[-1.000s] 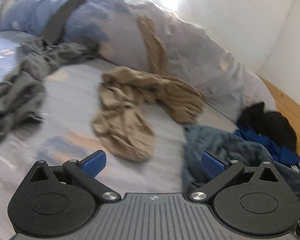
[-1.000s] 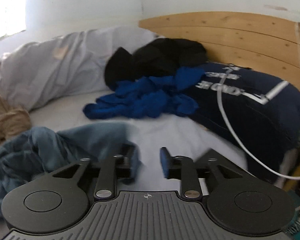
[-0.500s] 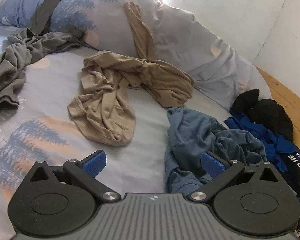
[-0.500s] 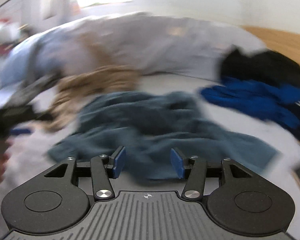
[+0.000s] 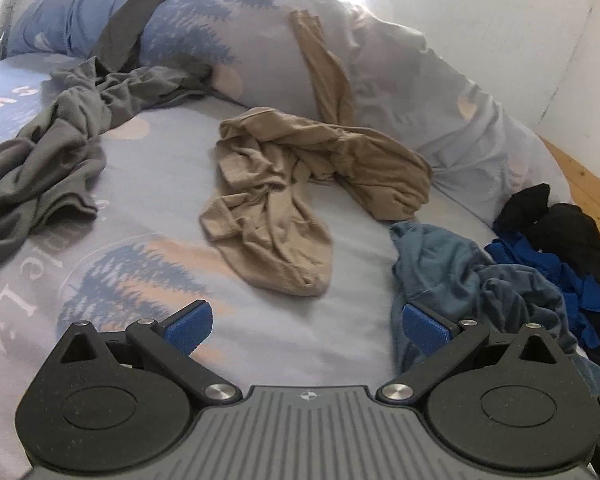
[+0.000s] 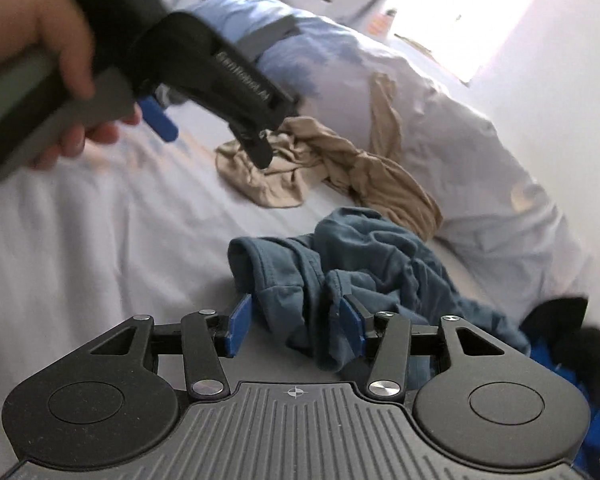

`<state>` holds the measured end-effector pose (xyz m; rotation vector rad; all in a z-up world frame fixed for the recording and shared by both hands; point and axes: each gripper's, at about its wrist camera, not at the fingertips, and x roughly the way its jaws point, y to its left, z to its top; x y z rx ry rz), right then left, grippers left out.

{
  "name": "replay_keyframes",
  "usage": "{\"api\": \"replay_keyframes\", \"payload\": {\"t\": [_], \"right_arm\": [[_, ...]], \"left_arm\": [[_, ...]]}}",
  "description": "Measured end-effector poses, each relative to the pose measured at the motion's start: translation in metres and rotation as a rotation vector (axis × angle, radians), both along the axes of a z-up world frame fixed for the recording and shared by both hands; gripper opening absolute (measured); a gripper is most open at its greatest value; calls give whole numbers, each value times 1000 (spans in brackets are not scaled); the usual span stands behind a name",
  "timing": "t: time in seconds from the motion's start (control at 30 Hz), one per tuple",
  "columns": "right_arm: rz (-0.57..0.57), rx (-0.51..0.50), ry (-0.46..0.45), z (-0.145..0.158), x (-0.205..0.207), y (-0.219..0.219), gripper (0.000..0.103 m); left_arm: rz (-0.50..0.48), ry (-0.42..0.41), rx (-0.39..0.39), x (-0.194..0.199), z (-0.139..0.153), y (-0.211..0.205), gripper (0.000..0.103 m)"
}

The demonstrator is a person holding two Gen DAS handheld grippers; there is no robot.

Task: Fold clothes
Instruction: 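Close the right gripper on the teal shirt's edge, then lift the teal shirt up off the bed with the right gripper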

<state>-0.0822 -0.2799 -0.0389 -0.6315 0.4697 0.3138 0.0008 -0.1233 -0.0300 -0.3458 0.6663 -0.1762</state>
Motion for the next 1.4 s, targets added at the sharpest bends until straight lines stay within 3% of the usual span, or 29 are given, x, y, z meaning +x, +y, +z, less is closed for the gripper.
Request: {"api": "replay_keyframes", "payload": {"t": [0.13,0.23,0.37,0.5,0.7,0.87,1.1,1.13,1.27,1.4], "right_arm": [[4,-44,23,-14,1,8,17],[-8,8,53,-12,3,-3,15],[-53,146,61,1,10,-31,15],[-97,250,69,7,14,-52,15],[-50,256,88,6,13,-53,15],[12,227,136,-1,19,-45,16],[-9,256,113,5,35,-34,13],[-9,272,93,10,34,-34,7],[-34,318,14,36,27,-31,5],[-49,347,-65,79,13,-31,4]], "left_arm": [[-37,-22,21,-3,1,-2,103],[-113,-77,72,-9,6,-12,103],[-272,-213,267,-29,15,-39,103],[-428,-309,397,-51,13,-64,103],[-573,-403,508,-72,8,-91,103],[-586,-413,601,-78,0,-94,103],[-536,-370,586,-78,-1,-65,103],[-515,-358,568,-77,0,-58,103],[-429,-333,504,-71,10,-35,103],[-384,-357,431,-70,27,-22,103]]}}
